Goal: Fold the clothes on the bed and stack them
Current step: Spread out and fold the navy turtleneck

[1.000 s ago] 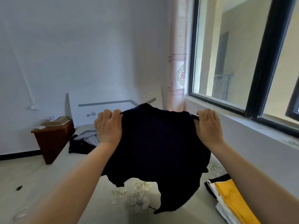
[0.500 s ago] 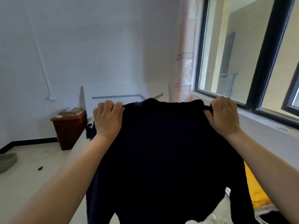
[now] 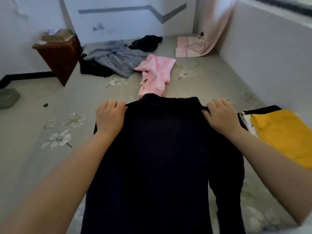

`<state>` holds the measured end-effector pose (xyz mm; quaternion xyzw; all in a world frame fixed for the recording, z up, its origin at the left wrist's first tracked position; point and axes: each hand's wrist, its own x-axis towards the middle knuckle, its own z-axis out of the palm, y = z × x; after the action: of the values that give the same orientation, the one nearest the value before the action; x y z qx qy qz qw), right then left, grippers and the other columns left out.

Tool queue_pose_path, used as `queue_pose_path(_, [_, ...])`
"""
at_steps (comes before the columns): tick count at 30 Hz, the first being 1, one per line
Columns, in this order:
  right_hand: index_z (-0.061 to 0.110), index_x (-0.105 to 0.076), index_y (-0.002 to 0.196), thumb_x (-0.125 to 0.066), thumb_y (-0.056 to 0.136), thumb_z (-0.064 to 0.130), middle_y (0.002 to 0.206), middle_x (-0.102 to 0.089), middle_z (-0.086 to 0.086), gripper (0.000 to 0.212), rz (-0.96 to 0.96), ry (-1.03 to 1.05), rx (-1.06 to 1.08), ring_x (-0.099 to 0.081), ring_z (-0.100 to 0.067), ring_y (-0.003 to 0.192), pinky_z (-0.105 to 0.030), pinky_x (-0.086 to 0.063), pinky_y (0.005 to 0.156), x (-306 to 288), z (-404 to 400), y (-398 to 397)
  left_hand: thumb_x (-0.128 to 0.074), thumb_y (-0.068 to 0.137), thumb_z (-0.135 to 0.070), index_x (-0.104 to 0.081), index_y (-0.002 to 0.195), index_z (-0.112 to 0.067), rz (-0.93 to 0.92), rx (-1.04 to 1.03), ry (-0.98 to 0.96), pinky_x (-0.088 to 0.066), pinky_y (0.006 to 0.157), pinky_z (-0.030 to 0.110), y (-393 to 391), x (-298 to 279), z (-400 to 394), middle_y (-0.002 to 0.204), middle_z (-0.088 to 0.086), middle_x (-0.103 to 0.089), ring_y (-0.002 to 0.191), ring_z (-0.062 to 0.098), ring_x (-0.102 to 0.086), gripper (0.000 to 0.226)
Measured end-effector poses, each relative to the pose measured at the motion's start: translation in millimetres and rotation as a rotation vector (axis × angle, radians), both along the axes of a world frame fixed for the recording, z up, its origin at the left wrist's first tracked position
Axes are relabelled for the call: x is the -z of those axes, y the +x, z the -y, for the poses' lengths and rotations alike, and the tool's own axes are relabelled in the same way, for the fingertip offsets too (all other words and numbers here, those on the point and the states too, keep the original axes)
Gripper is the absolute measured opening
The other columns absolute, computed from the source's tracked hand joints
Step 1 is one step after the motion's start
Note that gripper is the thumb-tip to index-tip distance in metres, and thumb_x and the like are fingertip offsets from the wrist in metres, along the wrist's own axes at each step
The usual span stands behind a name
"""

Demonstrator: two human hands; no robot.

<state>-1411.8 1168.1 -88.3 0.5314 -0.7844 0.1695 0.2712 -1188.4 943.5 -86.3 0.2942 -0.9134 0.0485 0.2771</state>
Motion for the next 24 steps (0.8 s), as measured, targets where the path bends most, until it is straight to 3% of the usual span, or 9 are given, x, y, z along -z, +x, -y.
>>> queue_pose_path(4, [-0.005,-0.052,0.061,-0.043,0.080,0.016,0.060,-0.054,-0.023,0.030,0.103,0.081,-0.002,-0.055,-0.036,0.052,-0.036,-0.046,0.049,80.9,38.5,-26.5,-0.055,0.087,-0.012,-0.064,0.085,0.005,0.137,-0.113,0.167,-0.037,0.064,0.044,-27.3,81.0,25.4,0.078,0.027,-0.056,0.075,0.041,-0.054,0.019])
queue_pose_path(6, [-0.005,-0.052,0.061,-0.043,0.079,0.014,0.060,-0.054,-0.023,0.028,0.120,0.078,0.000,-0.055,-0.036,0.053,-0.036,-0.046,0.049,110.8,54.1,-38.5,-0.048,0.086,-0.017,-0.064,0.081,0.005,0.155,-0.090,0.158,-0.040,0.060,0.042,-35.8,111.9,38.7,0.073,0.026,-0.056,0.070,0.039,-0.055,0.028])
queue_pose_path(10, [-0.003,-0.052,0.060,-0.045,0.079,0.014,0.058,-0.052,-0.020,0.027,0.030,0.050,0.035,-0.052,-0.032,0.049,-0.031,-0.041,0.046,140.0,89.9,-74.2,-0.045,0.079,-0.018,-0.063,0.068,0.002,0.139,-0.022,-0.014,-0.040,0.048,0.032,-62.5,139.4,74.5,0.060,0.019,-0.054,0.052,0.031,-0.054,0.029])
queue_pose_path(14, [-0.001,-0.051,0.060,-0.046,0.081,0.014,0.058,-0.052,-0.018,0.027,-0.023,0.047,0.051,-0.050,-0.030,0.048,-0.031,-0.038,0.044,157.9,134.4,-114.9,-0.045,0.081,-0.016,-0.062,0.068,0.002,0.123,0.038,-0.135,-0.041,0.045,0.030,-101.1,155.7,125.9,0.060,0.018,-0.055,0.051,0.029,-0.054,0.028])
queue_pose_path(16, [-0.004,-0.053,0.063,-0.056,0.080,0.006,0.062,-0.054,-0.021,0.019,0.026,0.062,0.076,-0.052,-0.033,0.053,-0.033,-0.041,0.046,171.8,157.3,-130.9,-0.049,0.083,-0.011,-0.063,0.084,0.005,0.124,0.014,-0.080,-0.047,0.054,0.041,-129.4,169.7,148.3,0.081,0.025,-0.060,0.070,0.038,-0.059,0.022])
queue_pose_path(17, [-0.007,-0.055,0.069,-0.061,0.078,0.002,0.070,-0.056,-0.025,0.014,0.072,0.094,0.125,-0.055,-0.036,0.060,-0.036,-0.042,0.051,184.6,167.4,-137.1,-0.050,0.086,-0.009,-0.060,0.104,0.005,0.151,-0.036,0.018,-0.046,0.070,0.049,-145.5,181.1,156.4,0.107,0.030,-0.056,0.094,0.043,-0.055,0.025])
queue_pose_path(19, [-0.011,-0.055,0.100,-0.056,0.085,0.003,0.105,-0.054,-0.031,0.020,0.236,0.242,0.255,-0.052,-0.042,0.095,-0.045,-0.042,0.074,206.1,181.8,-135.3,-0.043,0.092,-0.007,-0.033,0.139,-0.007,0.303,-0.119,0.206,-0.023,0.104,0.050,-165.3,202.4,159.0,0.148,0.021,-0.020,0.135,0.039,-0.018,0.048])
queue_pose_path(21, [-0.005,-0.040,0.130,-0.043,0.093,0.012,0.139,-0.032,-0.027,0.040,0.394,0.440,0.314,-0.028,-0.039,0.131,-0.046,-0.027,0.101,243.0,186.6,-118.7,-0.035,0.095,-0.011,-0.015,0.146,-0.013,0.465,-0.108,0.281,-0.003,0.112,0.046,-170.3,241.4,149.7,0.155,0.011,0.004,0.141,0.032,0.008,0.054])
queue_pose_path(24, [0.003,-0.027,0.142,-0.041,0.096,0.022,0.151,-0.016,-0.020,0.052,0.511,0.535,0.267,-0.005,-0.035,0.141,-0.047,-0.011,0.112,292.6,174.7,-69.8,-0.030,0.098,-0.029,-0.011,0.146,-0.011,0.572,-0.063,0.369,0.004,0.113,0.046,-147.8,298.8,115.5,0.155,0.009,0.007,0.141,0.028,0.012,0.054])
